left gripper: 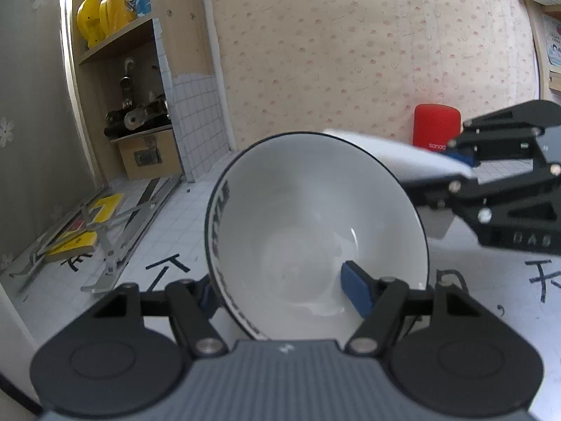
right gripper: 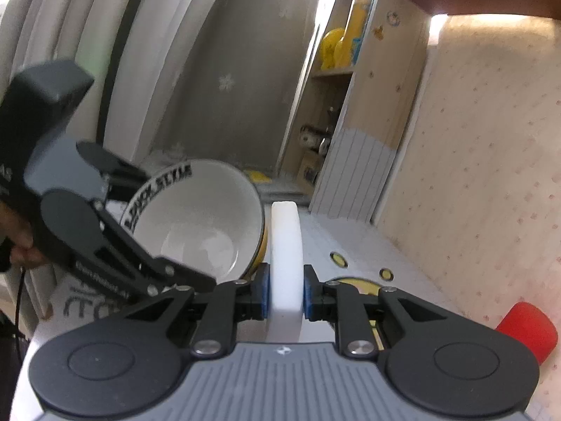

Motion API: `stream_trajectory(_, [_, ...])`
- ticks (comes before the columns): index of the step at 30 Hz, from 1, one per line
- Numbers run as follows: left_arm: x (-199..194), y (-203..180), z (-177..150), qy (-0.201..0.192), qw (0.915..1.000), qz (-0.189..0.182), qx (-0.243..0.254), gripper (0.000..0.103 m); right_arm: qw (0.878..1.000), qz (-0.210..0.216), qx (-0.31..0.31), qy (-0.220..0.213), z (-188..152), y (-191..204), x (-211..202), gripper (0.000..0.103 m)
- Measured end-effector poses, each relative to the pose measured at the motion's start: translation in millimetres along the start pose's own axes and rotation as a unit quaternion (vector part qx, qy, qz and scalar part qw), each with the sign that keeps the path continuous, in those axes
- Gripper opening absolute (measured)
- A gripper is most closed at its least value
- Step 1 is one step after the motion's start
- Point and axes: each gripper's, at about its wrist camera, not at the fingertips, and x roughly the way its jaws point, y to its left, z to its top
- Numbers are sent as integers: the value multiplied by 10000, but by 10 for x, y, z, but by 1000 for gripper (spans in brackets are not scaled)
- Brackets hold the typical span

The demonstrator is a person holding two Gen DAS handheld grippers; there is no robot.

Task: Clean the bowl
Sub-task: 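Slide the sponge along the rim with the right tool while the left tool turns the bowl, then rub the sponge over the bowl rim with the right tool while the left tool holds the bowl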

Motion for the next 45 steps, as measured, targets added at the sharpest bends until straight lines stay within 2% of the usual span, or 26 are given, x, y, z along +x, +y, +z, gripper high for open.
stream_trajectory(2, [-4, -8, 1, 11, 10000, 16, 11, 68, 10000, 48, 30, 52, -21, -28, -5, 18])
stream_trajectory(6, [-18, 6, -14, 0, 10000, 0, 5, 68, 9988, 134, -206, 425, -63, -3, 73, 19])
stream_trajectory(13, [-36, 15, -27, 21, 10000, 20, 64, 67, 10000, 78, 49, 7, 8, -105, -28, 19])
stream_trajectory(18, [-26, 13, -10, 17, 10000, 52, 58, 67, 9993, 112, -145, 312, -25, -95, 64, 19])
stream_trajectory(28, [-3, 12, 15, 2, 9999, 114, 66, 68, 9987, 162, -204, 430, -6, -69, 96, 19])
stream_trajectory(34, [-10, 32, 12, 21, 10000, 87, 13, 68, 9993, 120, -165, 321, -85, 12, -56, 19])
stream_trajectory(38, [-18, 24, -2, 20, 9999, 96, 62, 68, 10000, 74, -2, 31, -41, -30, -108, 19])
stream_trajectory(45, [-15, 19, -3, 29, 9999, 99, 75, 68, 9999, 81, -69, 131, -42, -22, -93, 19])
